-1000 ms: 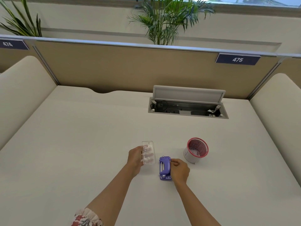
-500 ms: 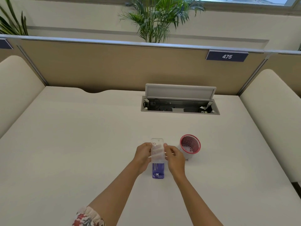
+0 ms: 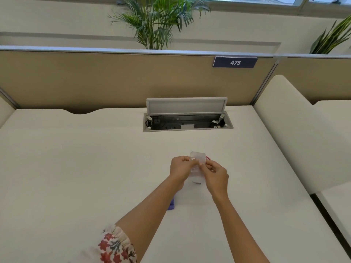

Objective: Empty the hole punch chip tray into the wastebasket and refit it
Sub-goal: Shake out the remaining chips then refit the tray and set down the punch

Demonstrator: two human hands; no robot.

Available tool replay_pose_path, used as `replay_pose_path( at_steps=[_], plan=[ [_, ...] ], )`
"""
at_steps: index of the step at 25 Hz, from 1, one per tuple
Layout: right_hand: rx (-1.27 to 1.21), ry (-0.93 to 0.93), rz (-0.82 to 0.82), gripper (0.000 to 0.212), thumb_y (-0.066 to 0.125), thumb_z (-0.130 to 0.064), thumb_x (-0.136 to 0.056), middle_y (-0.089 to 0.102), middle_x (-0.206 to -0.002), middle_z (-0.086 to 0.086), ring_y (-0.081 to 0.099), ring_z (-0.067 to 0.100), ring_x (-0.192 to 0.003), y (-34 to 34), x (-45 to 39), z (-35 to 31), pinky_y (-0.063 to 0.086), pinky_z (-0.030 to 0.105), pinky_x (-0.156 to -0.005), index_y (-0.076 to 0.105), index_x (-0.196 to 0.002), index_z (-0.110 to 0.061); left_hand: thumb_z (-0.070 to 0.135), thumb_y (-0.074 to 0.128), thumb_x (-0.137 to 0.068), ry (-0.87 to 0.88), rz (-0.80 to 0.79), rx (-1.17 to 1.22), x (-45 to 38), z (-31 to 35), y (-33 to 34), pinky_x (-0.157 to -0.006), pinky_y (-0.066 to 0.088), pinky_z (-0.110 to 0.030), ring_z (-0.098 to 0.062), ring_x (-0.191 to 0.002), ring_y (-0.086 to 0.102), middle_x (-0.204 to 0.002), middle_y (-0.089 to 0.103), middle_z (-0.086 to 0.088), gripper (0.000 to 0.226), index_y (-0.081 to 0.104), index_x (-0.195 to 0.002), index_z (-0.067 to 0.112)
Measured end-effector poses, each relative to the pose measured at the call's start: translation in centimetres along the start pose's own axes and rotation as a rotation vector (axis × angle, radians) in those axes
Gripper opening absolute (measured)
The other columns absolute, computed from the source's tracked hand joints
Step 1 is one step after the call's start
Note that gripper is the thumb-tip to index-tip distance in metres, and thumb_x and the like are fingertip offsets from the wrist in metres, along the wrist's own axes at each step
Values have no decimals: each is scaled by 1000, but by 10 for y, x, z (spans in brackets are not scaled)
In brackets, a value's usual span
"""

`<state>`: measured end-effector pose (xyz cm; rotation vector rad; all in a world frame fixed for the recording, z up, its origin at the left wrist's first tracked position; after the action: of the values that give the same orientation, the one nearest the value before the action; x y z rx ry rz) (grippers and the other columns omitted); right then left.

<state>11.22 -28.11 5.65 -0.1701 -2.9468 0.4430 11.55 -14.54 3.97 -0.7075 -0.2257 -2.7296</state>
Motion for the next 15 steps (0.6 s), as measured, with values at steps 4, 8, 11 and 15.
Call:
replay_pose_path(
  at_steps=[4,8,11,15],
  plan=[
    [15,19,34,12,74,-36,-85,74,-82,-15,70,-1,-76,-18,-10,6,55,17,-65,75,-93,-27,18,70,-83,-24,9,-65,-6,0,21,-80,60,-40,-28,-89,73,-91,77,-12,10,73,-80,9],
    [15,39,39,7,73,-28,-85,73,-81,-17,69,-6,-72,-26,-15,15,55,19,-66,75,-92,-28,12,67,-81,-75,14,-90,-10,0,29,-83,61,-45,-31,-91,73,-93,76,-13,9,74,-77,11],
    [25,49,29,10,73,-25,-85,73,-78,-18,68,-7,-70,-31,-20,19,49,13,-62,76,-94,-28,12,70,-82,-80,-13,-100,-12,-1,29,-73,64,-43,-33,-85,75,-93,76,-19,8,76,-81,6],
    [61,69,18,15,71,-23,-85,74,-81,-13,70,3,-80,-39,-29,23,48,14,-62,79,-98,-21,16,74,-83,-37,9,-98,-13,2,23,-54,61,-30,-29,-66,77,-77,78,-17,13,77,-77,5]
  ],
)
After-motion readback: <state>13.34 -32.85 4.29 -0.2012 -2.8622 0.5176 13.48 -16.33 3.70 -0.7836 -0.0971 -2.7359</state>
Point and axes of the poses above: each hand's wrist, its own x-axis away from the middle knuckle, its own y-axis out of the palm, z = x × y, the point moved 3 cm from there along -x, towards the middle knuckle
